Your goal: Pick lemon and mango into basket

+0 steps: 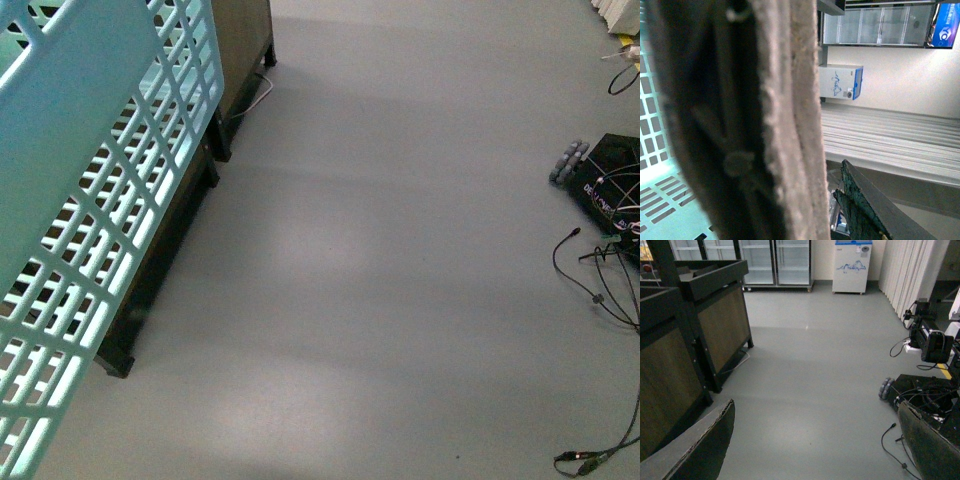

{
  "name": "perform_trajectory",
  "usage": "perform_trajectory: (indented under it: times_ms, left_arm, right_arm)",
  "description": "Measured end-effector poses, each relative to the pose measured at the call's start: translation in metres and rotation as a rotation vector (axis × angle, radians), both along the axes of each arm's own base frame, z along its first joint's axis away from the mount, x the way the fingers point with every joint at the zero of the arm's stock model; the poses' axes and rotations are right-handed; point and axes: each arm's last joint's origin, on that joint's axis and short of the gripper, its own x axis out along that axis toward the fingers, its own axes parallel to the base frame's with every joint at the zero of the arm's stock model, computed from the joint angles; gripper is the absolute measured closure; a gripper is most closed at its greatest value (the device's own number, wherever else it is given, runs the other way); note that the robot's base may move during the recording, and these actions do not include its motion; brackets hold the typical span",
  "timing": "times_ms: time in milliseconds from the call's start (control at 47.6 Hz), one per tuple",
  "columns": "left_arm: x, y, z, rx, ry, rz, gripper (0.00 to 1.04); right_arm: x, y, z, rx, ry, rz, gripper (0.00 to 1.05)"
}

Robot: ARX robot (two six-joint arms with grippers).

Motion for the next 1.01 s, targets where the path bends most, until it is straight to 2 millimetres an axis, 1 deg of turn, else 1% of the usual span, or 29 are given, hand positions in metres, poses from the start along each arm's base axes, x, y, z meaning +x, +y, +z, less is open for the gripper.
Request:
perform_trajectory:
  times_ms: [799, 904, 1009]
  left_arm:
    - [0.0, 0.0001, 0.0001, -0.003, 0.0, 0.001, 0.77]
    - [-0.0007, -0.0013, 0.001, -0.019, -0.002, -0.026, 0.77]
    - [0.0005, -0.0004, 0.0002, -0.015, 0.003, -0.003, 0.77]
  right_arm:
    - [0.0, 0.0, 0.0001, 0.0, -0.001, -0.002, 0.09]
    - [-0.0001, 0.0, 0.0001, 0.0, -0.001, -0.001, 0.09]
    - [0.0, 0.0, 0.0001, 0.0, -0.001, 0.0, 0.09]
